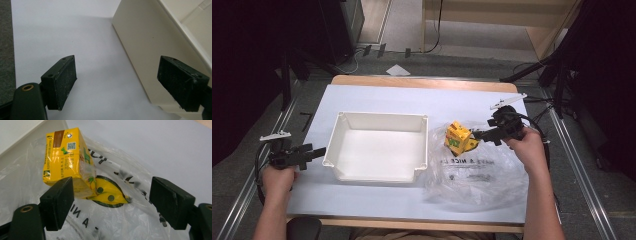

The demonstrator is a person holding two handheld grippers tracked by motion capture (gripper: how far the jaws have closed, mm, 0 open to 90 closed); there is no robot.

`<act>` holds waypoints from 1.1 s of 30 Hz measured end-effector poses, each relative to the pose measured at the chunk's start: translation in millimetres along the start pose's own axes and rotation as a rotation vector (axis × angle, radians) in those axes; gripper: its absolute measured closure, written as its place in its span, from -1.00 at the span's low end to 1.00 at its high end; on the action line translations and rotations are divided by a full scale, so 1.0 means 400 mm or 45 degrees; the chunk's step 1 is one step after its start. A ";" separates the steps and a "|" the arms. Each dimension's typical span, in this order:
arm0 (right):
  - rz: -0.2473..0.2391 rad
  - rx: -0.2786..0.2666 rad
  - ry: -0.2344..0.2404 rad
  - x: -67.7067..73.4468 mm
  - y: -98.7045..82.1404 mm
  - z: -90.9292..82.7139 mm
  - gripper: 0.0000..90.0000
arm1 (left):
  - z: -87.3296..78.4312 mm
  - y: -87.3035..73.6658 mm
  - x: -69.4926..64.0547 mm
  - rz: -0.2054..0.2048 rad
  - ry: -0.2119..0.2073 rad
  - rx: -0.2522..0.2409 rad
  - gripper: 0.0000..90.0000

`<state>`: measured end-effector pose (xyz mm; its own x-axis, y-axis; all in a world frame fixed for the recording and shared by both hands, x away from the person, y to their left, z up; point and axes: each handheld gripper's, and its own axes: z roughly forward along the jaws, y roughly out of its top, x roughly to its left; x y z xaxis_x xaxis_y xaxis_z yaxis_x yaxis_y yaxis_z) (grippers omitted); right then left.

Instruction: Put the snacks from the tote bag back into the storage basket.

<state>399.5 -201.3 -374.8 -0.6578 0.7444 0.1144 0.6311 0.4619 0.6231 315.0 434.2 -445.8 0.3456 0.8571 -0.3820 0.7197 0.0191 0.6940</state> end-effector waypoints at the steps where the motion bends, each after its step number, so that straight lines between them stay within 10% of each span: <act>1: 0.002 -0.004 -0.010 0.000 0.001 0.000 -0.54 | 0.000 0.000 0.000 0.000 0.000 0.000 -0.63; 33: 0.030 0.035 0.066 0.007 0.001 0.001 -0.58 | 0.005 0.005 0.000 -0.003 0.002 -0.008 -0.63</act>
<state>398.1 -198.6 -374.7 -0.6627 0.7295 0.1694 0.6573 0.4582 0.5984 317.4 433.1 -445.5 0.3428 0.8579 -0.3828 0.7166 0.0247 0.6970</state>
